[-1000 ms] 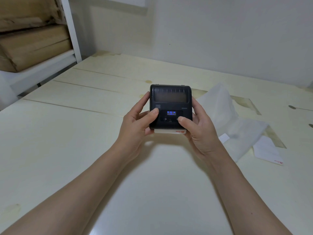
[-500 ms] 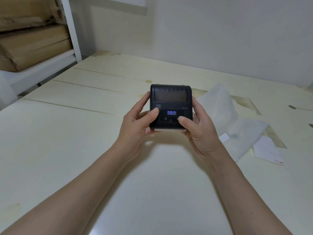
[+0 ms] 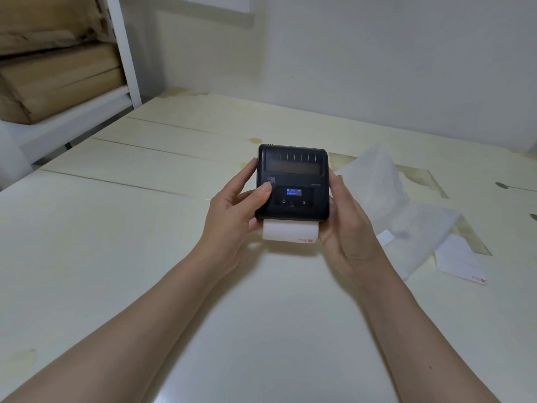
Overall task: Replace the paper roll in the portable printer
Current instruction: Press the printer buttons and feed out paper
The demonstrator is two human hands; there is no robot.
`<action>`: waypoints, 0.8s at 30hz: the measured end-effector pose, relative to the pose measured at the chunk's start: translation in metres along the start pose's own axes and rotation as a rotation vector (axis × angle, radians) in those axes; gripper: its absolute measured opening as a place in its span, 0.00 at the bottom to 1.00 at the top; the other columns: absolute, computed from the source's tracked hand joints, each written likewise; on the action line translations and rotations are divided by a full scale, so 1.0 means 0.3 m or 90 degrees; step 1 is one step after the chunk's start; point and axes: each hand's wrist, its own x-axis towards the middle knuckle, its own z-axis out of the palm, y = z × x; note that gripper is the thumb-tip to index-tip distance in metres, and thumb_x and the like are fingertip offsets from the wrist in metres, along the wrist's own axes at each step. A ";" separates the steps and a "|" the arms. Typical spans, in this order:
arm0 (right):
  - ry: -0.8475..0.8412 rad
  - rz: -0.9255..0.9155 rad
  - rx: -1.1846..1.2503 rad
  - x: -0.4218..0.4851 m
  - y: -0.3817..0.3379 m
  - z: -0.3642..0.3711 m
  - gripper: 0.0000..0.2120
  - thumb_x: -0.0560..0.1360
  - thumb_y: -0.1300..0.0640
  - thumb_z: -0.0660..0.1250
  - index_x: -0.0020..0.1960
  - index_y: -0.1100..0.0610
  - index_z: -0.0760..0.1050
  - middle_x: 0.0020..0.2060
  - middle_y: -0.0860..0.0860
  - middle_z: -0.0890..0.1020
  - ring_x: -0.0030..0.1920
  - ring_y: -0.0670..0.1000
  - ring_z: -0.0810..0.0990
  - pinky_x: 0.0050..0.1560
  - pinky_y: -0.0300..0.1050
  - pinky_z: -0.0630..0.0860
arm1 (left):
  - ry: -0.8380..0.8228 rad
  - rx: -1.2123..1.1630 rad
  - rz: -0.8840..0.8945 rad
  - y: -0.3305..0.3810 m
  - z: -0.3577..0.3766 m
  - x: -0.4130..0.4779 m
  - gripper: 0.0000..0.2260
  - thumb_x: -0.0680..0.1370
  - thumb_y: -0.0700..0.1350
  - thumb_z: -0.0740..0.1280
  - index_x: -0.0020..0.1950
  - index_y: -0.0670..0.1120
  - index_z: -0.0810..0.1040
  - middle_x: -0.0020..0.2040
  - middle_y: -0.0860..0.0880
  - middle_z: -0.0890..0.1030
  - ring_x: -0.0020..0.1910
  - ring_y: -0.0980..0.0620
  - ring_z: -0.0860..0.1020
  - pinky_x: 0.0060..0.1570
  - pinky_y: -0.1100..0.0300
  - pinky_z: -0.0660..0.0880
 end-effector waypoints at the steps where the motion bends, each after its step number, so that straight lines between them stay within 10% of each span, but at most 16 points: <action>1: 0.007 0.017 0.018 -0.002 -0.002 0.002 0.27 0.81 0.44 0.52 0.74 0.58 0.66 0.68 0.63 0.76 0.69 0.64 0.74 0.67 0.65 0.71 | 0.005 -0.001 0.000 0.002 0.000 0.000 0.23 0.79 0.42 0.67 0.74 0.54 0.70 0.54 0.49 0.86 0.55 0.46 0.84 0.51 0.53 0.81; 7: 0.140 0.131 -0.061 0.002 0.009 -0.011 0.43 0.67 0.27 0.55 0.77 0.46 0.59 0.66 0.48 0.78 0.61 0.51 0.81 0.55 0.60 0.81 | 0.048 -0.016 0.007 0.010 -0.004 0.007 0.23 0.80 0.41 0.67 0.74 0.54 0.70 0.51 0.51 0.87 0.54 0.46 0.85 0.50 0.54 0.82; 24: 0.198 0.186 -0.186 -0.005 0.004 -0.007 0.29 0.79 0.34 0.48 0.76 0.44 0.58 0.65 0.50 0.72 0.48 0.46 0.85 0.35 0.49 0.82 | 0.130 0.062 -0.037 -0.008 -0.025 0.051 0.24 0.79 0.40 0.68 0.73 0.55 0.71 0.49 0.48 0.87 0.49 0.47 0.86 0.51 0.51 0.83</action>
